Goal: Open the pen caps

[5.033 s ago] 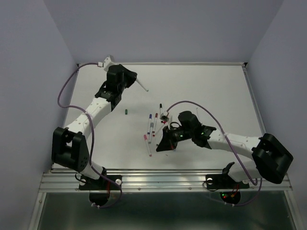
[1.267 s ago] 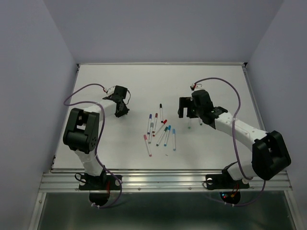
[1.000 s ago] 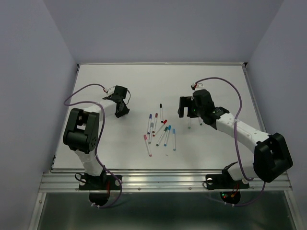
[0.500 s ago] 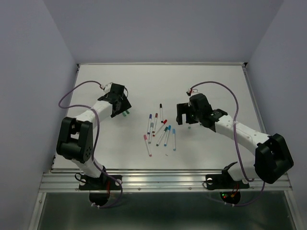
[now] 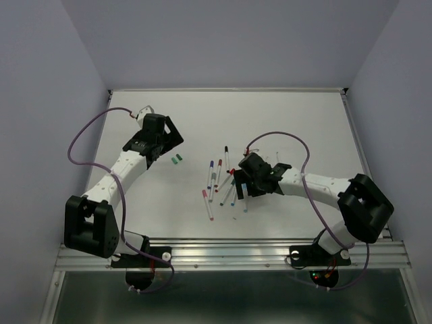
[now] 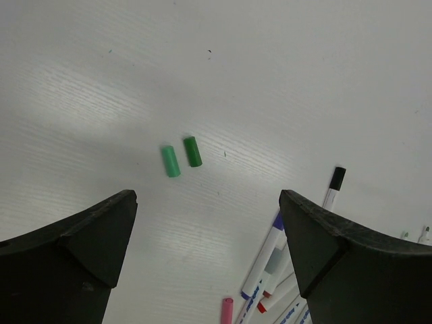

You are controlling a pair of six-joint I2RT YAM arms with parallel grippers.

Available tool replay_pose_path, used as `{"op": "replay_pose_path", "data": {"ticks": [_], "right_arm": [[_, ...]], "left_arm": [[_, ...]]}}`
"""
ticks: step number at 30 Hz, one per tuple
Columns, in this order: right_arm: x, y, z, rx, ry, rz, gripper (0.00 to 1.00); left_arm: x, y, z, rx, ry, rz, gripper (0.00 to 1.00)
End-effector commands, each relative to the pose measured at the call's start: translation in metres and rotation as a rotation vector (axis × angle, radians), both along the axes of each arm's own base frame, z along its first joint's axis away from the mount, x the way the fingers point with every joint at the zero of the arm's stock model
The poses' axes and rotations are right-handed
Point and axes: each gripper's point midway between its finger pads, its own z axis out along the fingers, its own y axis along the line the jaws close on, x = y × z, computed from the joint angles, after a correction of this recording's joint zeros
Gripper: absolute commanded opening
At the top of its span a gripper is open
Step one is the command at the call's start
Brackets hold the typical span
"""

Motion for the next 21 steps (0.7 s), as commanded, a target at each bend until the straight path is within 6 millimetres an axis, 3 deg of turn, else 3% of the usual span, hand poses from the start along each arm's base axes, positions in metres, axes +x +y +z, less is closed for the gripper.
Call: {"op": "replay_pose_path", "data": {"ticks": [1,5,8,9,10,11,15,16,21], "right_arm": [[0.004,0.000,0.003,-0.036,-0.023,-0.089,1.00],[-0.004,0.005,-0.012,-0.075,0.009,-0.068,1.00],[0.001,0.007,-0.017,-0.087,0.004,-0.075,0.96],[0.003,0.011,-0.019,-0.075,0.000,-0.070,0.90],[0.004,0.013,-0.021,-0.074,0.003,-0.070,0.77],[0.005,0.015,-0.021,-0.066,0.000,-0.071,0.70],[0.002,0.016,-0.032,-0.079,0.030,-0.069,0.55],[0.000,0.016,-0.035,-0.080,0.041,-0.067,0.42],[-0.013,0.012,-0.046,-0.084,0.095,-0.046,0.13]], "left_arm": [[0.001,0.001,0.019,0.002,-0.062,-0.014,0.99],[0.001,0.001,0.017,0.001,-0.064,-0.014,0.99],[0.002,0.001,0.016,0.002,-0.060,-0.012,0.99],[0.002,0.001,0.015,0.003,-0.057,-0.012,0.99],[0.001,0.001,0.014,0.004,-0.054,-0.012,0.99],[0.001,0.001,0.013,0.004,-0.052,-0.012,0.99],[0.001,0.003,0.012,0.012,-0.049,-0.007,0.99],[0.001,0.003,0.013,0.012,-0.051,-0.006,0.99],[0.001,0.005,0.016,0.018,-0.060,0.001,0.99]]}}
